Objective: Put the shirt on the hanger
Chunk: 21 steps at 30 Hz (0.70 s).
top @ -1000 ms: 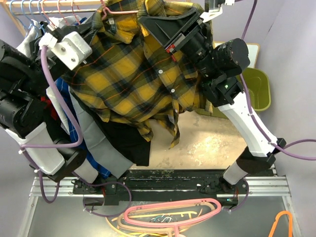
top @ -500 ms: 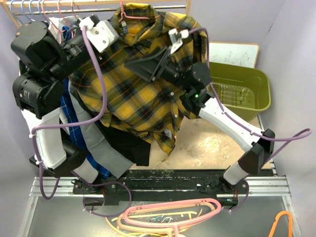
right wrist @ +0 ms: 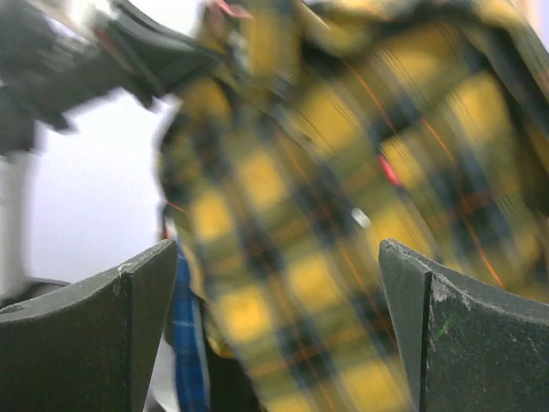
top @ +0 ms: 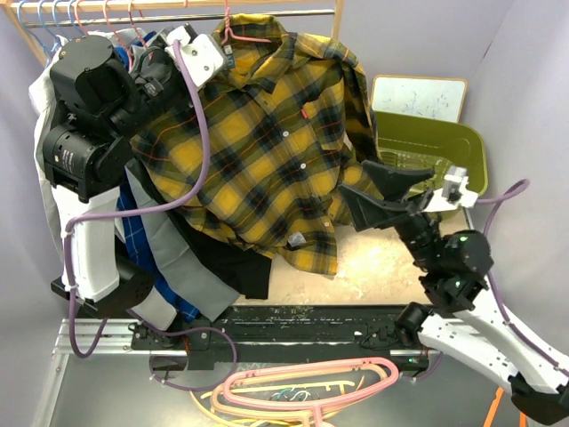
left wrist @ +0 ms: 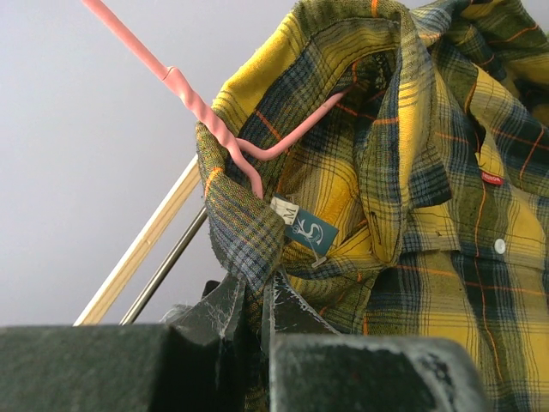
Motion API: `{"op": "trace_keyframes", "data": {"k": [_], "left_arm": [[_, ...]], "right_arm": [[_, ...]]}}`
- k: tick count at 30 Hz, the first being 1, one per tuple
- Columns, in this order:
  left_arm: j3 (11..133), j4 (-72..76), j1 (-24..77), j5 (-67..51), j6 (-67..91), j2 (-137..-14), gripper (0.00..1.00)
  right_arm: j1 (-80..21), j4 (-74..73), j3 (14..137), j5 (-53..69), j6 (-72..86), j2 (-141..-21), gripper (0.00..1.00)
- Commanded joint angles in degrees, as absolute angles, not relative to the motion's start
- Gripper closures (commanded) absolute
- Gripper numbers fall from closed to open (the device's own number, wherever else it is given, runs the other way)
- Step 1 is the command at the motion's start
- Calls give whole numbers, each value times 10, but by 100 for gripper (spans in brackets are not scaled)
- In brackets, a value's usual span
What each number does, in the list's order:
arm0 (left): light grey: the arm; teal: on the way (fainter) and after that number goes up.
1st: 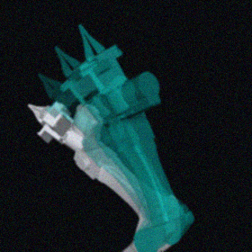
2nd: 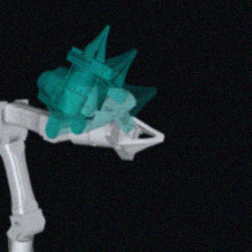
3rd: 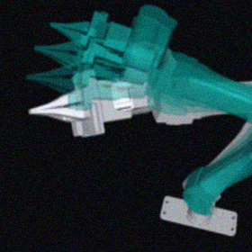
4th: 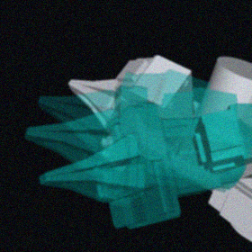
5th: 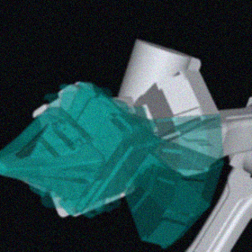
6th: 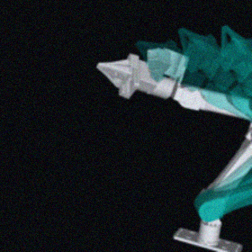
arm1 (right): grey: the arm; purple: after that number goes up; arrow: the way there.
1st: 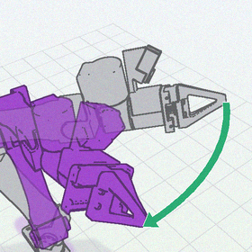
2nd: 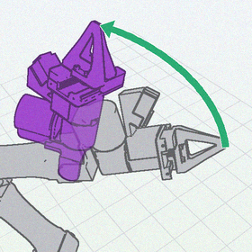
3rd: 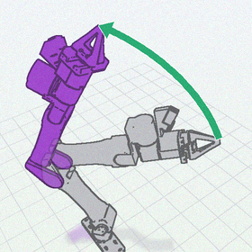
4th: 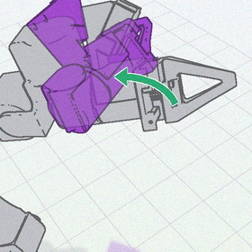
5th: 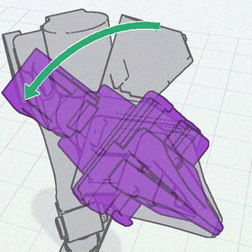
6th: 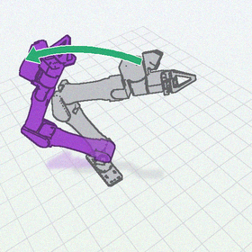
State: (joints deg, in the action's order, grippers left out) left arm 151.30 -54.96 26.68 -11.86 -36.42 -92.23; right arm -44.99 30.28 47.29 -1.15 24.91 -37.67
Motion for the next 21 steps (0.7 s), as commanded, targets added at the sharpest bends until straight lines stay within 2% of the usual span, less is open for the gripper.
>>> {"op": "trace_keyframes", "data": {"k": [1, 10, 14, 17, 21], "left_arm": [[1536, -495, 265, -120, -345, -897, 100], [1508, -503, 262, -124, -347, -873, 100], [1499, -505, 260, -124, -348, -867, 100], [1499, -508, 259, -128, -347, -867, 100], [1503, -510, 259, -131, -345, -867, 100]], "right_arm": [[-450, 233, 382, -137, 229, -376, 0], [-450, 337, 325, -273, 228, -459, 0], [-449, 379, 318, -276, 232, -496, 0], [-450, 396, 311, -268, 247, -522, 6], [-449, 427, 295, -272, 256, -552, 5]]}}
